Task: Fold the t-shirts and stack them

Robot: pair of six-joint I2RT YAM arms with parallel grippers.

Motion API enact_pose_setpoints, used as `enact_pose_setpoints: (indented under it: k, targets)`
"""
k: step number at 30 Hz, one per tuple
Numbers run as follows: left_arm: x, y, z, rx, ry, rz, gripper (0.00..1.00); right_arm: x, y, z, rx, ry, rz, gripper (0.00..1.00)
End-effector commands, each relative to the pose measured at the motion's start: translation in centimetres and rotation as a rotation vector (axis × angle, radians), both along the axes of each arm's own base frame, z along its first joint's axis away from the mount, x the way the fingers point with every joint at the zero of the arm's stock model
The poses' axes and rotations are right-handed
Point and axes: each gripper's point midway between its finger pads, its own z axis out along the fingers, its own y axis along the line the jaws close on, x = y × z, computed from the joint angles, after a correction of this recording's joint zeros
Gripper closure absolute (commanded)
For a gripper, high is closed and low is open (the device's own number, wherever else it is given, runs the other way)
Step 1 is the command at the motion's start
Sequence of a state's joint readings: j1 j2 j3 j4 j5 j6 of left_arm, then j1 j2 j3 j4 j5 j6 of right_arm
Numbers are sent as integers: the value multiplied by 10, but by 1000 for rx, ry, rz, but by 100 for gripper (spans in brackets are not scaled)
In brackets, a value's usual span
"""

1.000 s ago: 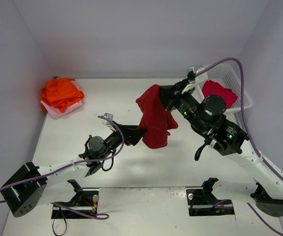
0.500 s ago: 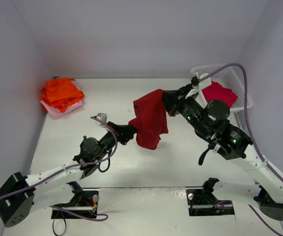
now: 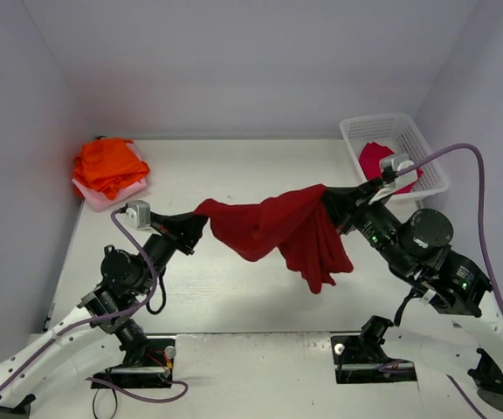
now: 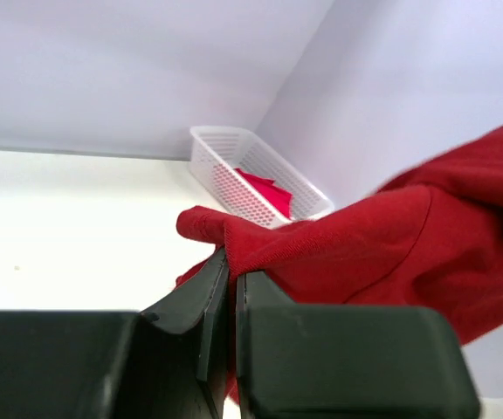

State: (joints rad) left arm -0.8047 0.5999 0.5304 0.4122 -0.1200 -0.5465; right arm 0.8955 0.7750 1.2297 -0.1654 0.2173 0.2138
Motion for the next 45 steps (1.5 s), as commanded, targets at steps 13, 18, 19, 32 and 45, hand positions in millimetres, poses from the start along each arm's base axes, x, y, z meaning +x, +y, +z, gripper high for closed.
enact_pose_setpoints:
  k: [13, 18, 19, 32, 45]
  targets:
    - [1, 35, 44, 103, -85, 146, 100, -22, 21, -57, -22, 168, 150, 100]
    - [-4, 50, 66, 100, -128, 191, 100, -33, 25, -81, -23, 237, 195, 100]
    - [-4, 53, 70, 96, -134, 202, 100, -34, 24, -86, -14, 262, 193, 100]
    - [-19, 68, 118, 69, -235, 214, 100, -66, 43, -182, 28, 536, 310, 23]
    - [-42, 80, 126, -10, -297, 179, 100, -36, 48, -151, 53, 380, 245, 14]
